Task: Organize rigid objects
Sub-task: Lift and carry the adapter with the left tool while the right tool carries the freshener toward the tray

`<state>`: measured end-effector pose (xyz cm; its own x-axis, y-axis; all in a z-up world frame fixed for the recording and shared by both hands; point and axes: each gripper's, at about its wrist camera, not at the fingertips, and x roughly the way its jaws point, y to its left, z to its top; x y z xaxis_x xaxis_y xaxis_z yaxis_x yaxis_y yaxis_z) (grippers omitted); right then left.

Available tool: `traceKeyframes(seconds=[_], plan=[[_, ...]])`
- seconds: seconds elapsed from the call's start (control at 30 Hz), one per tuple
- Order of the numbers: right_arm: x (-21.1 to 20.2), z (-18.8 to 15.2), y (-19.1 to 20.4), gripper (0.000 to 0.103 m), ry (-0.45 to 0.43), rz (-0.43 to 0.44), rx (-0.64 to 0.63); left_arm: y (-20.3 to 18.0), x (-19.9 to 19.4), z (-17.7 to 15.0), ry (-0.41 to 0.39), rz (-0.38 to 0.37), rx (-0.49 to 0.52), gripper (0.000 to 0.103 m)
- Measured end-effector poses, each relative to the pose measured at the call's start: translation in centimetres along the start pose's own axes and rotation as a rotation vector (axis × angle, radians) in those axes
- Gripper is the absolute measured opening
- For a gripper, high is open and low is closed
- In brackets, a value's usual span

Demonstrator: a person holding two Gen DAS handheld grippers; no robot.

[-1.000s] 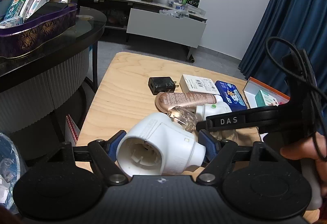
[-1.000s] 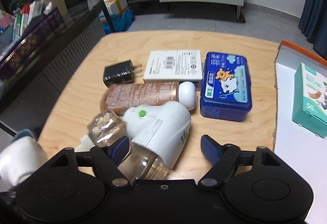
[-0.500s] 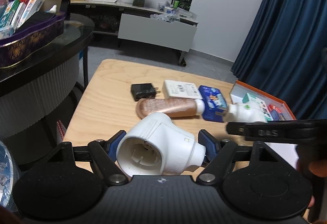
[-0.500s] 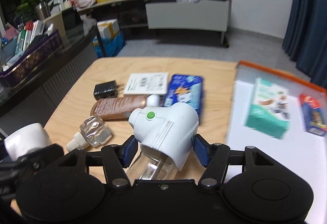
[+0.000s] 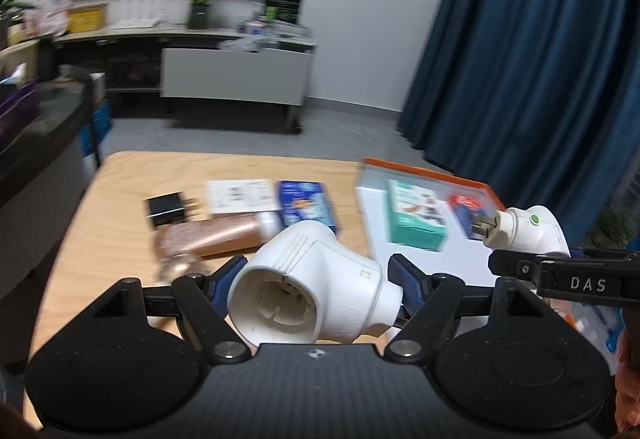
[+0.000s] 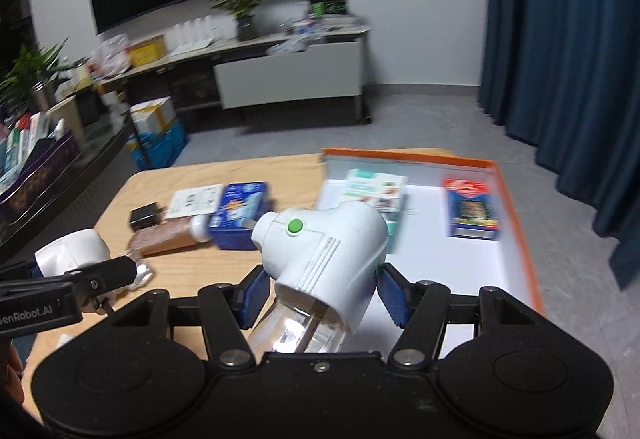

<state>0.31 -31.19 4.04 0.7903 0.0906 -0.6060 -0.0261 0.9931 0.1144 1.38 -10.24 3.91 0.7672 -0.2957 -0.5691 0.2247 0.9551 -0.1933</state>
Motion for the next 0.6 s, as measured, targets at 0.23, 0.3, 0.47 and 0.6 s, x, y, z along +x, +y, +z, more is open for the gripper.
traceKeyframes(seconds=[0.23, 0.3, 0.47, 0.6], plan=[[-2.3, -0.8, -4.2, 0.071, -0.031, -0.069, 0.069, -5.1, 1.9, 0.7, 0.017, -0.083, 0.072, 0.078], [-2.9, -1.0, -5.3, 0.071, -0.041, -0.087, 0.088, -6.4, 2.2, 0.8, 0.017, -0.104, 0.094, 0.078], [-3.6, -1.5, -7.3, 0.072, -0.052, -0.114, 0.130, -8.7, 3.0, 1.0, 0.018, -0.142, 0.145, 0.053], [-3.4, -2.0, -8.2, 0.072, -0.046, -0.118, 0.149, -9.5, 4.3, 0.6, 0.030, -0.138, 0.167, 0.053]])
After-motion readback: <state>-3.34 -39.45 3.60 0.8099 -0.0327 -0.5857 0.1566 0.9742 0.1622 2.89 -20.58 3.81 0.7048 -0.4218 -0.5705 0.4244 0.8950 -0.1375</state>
